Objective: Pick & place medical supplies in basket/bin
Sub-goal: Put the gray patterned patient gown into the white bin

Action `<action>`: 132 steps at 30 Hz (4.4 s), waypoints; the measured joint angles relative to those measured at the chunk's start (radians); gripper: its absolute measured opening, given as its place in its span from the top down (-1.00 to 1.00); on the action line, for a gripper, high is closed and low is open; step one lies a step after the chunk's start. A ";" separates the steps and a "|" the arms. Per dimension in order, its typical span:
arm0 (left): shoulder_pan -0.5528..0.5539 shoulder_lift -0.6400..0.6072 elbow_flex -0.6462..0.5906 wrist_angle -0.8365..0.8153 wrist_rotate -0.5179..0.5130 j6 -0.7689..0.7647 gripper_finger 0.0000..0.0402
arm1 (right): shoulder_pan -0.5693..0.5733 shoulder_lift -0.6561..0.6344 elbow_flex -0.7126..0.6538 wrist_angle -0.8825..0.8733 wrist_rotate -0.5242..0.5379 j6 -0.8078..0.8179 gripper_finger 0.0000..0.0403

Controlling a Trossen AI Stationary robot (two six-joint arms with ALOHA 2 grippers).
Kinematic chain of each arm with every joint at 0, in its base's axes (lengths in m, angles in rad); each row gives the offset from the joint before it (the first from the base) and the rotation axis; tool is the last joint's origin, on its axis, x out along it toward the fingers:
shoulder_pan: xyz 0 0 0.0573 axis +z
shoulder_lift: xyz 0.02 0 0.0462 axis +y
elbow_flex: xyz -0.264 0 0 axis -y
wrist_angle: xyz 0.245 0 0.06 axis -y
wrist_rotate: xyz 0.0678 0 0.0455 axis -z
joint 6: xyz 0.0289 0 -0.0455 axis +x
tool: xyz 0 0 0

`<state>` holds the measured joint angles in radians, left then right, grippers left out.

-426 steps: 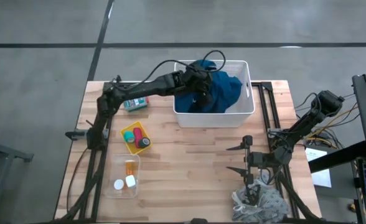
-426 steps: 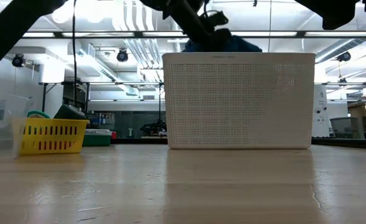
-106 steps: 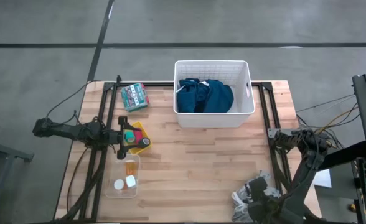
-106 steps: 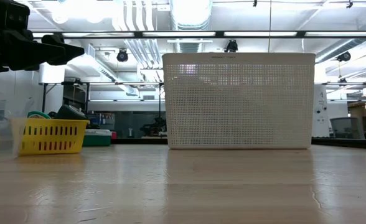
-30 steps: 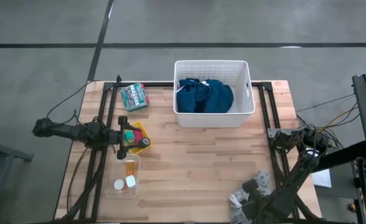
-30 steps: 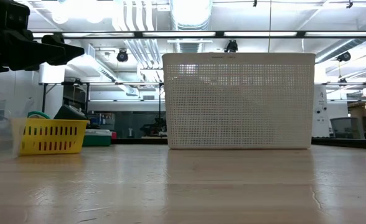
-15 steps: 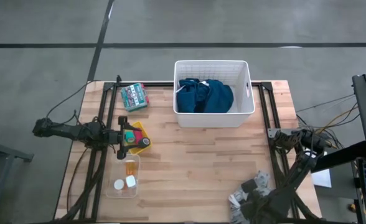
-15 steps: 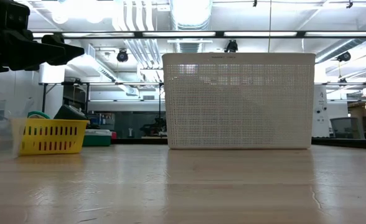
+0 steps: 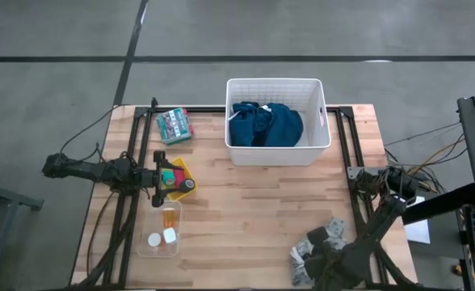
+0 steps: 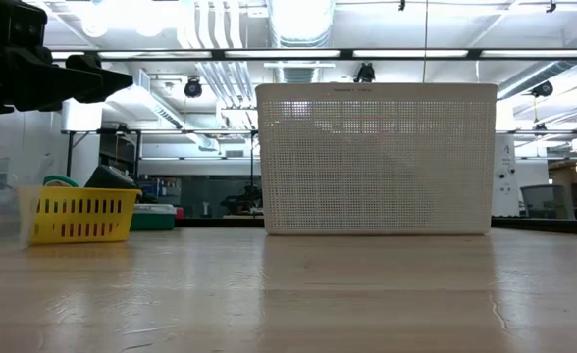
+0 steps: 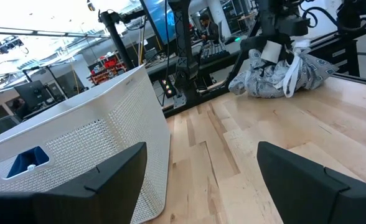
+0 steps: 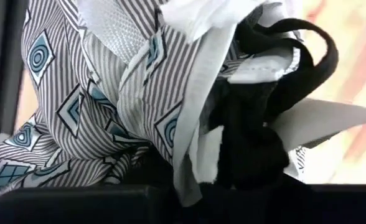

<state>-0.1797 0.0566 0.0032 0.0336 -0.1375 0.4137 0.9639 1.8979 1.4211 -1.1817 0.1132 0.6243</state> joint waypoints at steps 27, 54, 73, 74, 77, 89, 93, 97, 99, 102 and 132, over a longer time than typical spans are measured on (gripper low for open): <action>0.000 0.000 0.000 0.000 0.000 0.000 -0.55 | -0.094 -0.005 0.388 -0.314 0.392 -0.180 0.65; 0.000 0.000 0.000 0.000 0.000 0.000 -0.55 | -0.266 -0.192 0.880 -0.383 0.917 -0.513 0.65; 0.000 0.000 0.000 0.000 0.000 0.000 -0.55 | -0.720 -0.345 0.876 -0.365 0.907 -0.522 0.65; 0.000 0.000 0.000 0.000 0.000 0.000 -0.55 | -0.749 -0.342 0.875 -0.359 0.906 -0.527 0.65; 0.000 0.000 0.000 0.000 0.000 0.000 -0.55 | -0.839 -0.339 0.874 -0.340 0.904 -0.554 0.65; 0.000 0.000 0.000 0.000 0.000 0.000 -0.55 | -1.180 -0.266 0.866 -0.240 0.842 -0.560 0.55; 0.000 0.000 0.000 0.000 0.000 0.000 -0.55 | -1.266 -0.208 0.866 -0.183 0.639 -0.537 0.56; 0.000 0.000 0.000 0.000 0.000 0.000 -0.55 | -1.323 -0.135 0.865 -0.164 0.563 -0.551 0.56; 0.000 0.000 0.000 0.000 0.000 0.000 -0.55 | -1.348 -0.103 0.865 -0.173 0.564 -0.549 0.55; 0.000 0.000 0.000 0.000 0.000 0.000 -0.55 | -1.379 -0.053 0.865 -0.196 0.563 -0.546 0.55; 0.000 0.000 0.000 0.000 0.000 0.000 -0.55 | -1.443 0.307 0.853 -0.382 0.297 -0.444 0.55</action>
<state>-0.1799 0.0563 0.0032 0.0336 -0.1375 0.4137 -0.4792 2.2051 2.2738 -1.5639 0.4100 0.1808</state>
